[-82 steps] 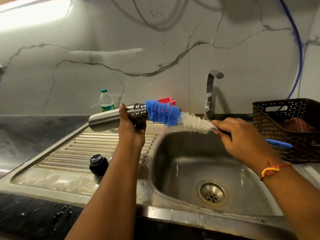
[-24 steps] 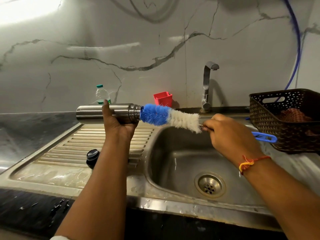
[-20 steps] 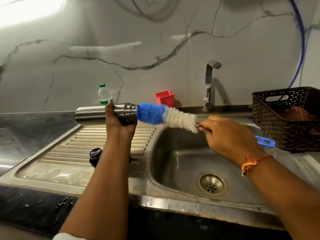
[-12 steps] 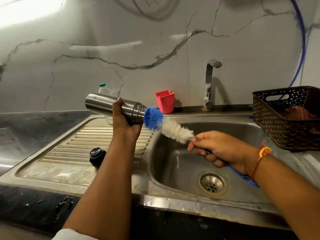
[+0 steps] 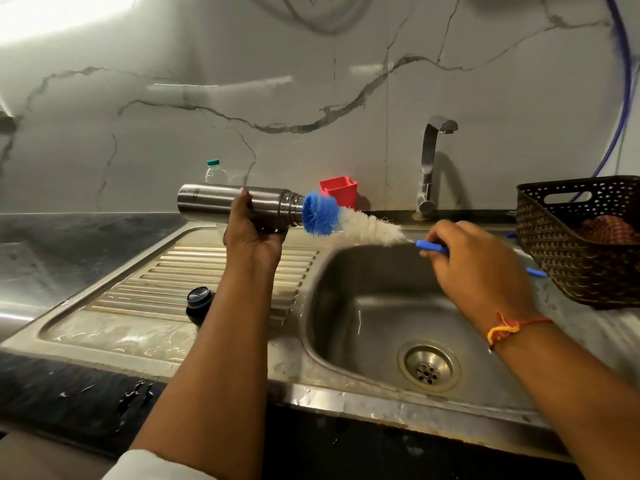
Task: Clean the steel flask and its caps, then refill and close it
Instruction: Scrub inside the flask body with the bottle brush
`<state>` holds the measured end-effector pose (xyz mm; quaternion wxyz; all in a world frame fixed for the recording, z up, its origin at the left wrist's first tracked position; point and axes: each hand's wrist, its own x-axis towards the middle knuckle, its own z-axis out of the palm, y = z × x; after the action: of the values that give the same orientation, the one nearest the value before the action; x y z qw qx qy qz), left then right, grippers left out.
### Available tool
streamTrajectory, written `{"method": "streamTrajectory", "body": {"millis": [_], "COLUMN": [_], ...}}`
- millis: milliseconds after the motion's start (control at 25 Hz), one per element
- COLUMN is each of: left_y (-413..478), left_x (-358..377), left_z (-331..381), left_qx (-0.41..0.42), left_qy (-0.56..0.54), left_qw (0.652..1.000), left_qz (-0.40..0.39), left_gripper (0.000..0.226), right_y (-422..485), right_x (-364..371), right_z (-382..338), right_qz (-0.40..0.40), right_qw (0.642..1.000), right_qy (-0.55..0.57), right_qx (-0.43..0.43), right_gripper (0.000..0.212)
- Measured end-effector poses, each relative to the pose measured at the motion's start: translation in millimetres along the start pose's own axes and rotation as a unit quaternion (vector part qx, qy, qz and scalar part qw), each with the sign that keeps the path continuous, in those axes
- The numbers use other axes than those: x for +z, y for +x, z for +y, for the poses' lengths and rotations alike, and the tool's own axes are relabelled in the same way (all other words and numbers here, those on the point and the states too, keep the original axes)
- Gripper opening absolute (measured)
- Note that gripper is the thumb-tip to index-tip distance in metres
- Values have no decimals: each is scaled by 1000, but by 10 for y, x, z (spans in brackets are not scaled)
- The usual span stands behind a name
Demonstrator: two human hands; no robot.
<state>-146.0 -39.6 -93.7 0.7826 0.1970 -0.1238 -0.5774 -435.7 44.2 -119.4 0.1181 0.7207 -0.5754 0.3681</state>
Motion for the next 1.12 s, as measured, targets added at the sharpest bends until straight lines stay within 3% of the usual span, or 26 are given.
{"method": "streamTrajectory", "body": {"millis": [120, 280, 360, 400, 440, 520, 560, 600, 640, 720, 800, 960, 1120], "left_y": [6, 42, 34, 22, 0, -33, -45, -47, -41, -8, 5, 25, 40], "left_x": [-21, -130, -127, -114, -94, -59, -45, -42, -43, -47, -46, -36, -27], "left_z": [9, 29, 13, 0, -18, -56, -64, -60, -44, -5, 10, -25, -5], "left_qx": [-18, -17, -16, -13, -15, -25, -28, -27, -21, -8, -4, -16, -37], "left_qy": [-31, -24, -16, -21, -27, -34, -38, -39, -37, -36, -34, -16, -12], "left_qw": [999, 999, 999, 1000, 1000, 999, 999, 999, 999, 999, 999, 999, 998], "left_qz": [19, 28, 24, 16, 5, -1, -2, -3, -2, 10, 14, 25, 59], "left_gripper": [71, 77, 73, 69, 65, 59, 60, 63, 65, 69, 69, 66, 56], "right_y": [14, -3, -11, -15, -31, -73, -90, -101, -104, -95, -79, -40, -6], "right_x": [15, 8, 19, 20, 2, -52, -61, -60, -53, -32, -30, -55, -67], "right_z": [-3, -73, -115, -132, -164, -214, -228, -243, -257, -258, -219, -153, -138], "right_qz": [2, -71, -115, -158, -214, -298, -315, -323, -317, -253, -157, -20, -42], "right_qw": [998, 993, 986, 969, 922, 783, 752, 758, 794, 905, 971, 1000, 997], "right_qy": [-10, 36, 104, 190, 312, 499, 525, 515, 475, 322, 175, 14, -17], "right_qx": [-58, -91, -61, -4, 77, 222, 245, 238, 207, 113, 37, -16, -59], "right_gripper": [8, 24, 28, 27, 27, 29, 27, 22, 15, 14, 15, 8, 14]}}
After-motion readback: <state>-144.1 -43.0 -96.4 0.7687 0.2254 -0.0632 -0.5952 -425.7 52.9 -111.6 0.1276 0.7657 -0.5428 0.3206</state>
